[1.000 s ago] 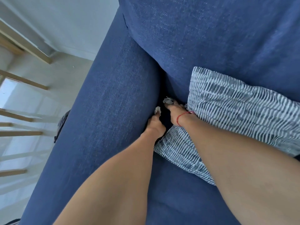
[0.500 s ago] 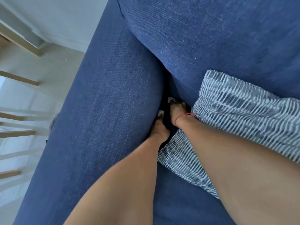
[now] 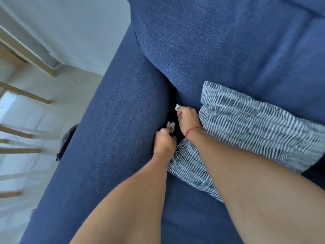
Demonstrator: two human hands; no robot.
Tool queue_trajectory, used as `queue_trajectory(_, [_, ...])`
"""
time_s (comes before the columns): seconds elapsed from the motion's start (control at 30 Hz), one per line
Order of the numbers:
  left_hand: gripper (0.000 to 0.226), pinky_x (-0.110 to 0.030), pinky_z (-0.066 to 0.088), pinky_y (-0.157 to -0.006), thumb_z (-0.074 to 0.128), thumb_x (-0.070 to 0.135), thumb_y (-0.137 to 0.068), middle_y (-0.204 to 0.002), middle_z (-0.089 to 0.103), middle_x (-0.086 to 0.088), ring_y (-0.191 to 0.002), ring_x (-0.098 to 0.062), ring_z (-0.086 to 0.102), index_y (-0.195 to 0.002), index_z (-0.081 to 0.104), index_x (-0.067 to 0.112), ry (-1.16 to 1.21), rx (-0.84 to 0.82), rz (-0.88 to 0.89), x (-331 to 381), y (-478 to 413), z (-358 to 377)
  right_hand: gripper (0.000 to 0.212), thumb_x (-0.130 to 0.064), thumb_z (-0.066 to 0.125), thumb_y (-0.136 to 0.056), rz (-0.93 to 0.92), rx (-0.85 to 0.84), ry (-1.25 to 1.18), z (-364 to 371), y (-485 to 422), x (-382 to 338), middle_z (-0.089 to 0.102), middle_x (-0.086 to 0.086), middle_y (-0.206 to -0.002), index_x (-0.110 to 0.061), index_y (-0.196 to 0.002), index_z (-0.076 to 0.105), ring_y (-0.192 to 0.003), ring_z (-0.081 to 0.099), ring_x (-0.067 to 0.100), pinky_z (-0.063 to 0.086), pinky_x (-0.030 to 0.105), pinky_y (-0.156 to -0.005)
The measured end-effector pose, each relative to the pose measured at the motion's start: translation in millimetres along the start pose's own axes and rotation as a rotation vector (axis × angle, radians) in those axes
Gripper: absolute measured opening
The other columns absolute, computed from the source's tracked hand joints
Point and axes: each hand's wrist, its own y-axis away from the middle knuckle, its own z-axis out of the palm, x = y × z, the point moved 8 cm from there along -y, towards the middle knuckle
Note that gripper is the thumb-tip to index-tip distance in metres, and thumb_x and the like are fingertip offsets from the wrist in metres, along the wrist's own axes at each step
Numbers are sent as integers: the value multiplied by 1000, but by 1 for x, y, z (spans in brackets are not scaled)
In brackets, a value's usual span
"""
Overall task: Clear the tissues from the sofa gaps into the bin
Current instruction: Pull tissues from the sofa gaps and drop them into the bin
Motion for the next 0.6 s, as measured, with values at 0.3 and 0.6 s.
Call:
queue_trajectory(0.3, [19,-25,44,-66,62,20,-91,-85,68,-7,-80,-27,63,-90,73,6,214,259,5,17,69,-97,23,1,56,-88,27,46,-284,-76,59,-46,65,14,-116,-6,-106,69,-109,62,30,44,22,-89])
queue_trajectory(0.6, [46,-34,45,-60,52,45,-95,-68,52,2,-61,-19,45,-79,60,3,369,481,-67,-28,109,-207,21,0,58,-78,-50,-22,-337,-73,103,-160,69,22,-88,8,-96,65,-97,65,42,56,47,-85])
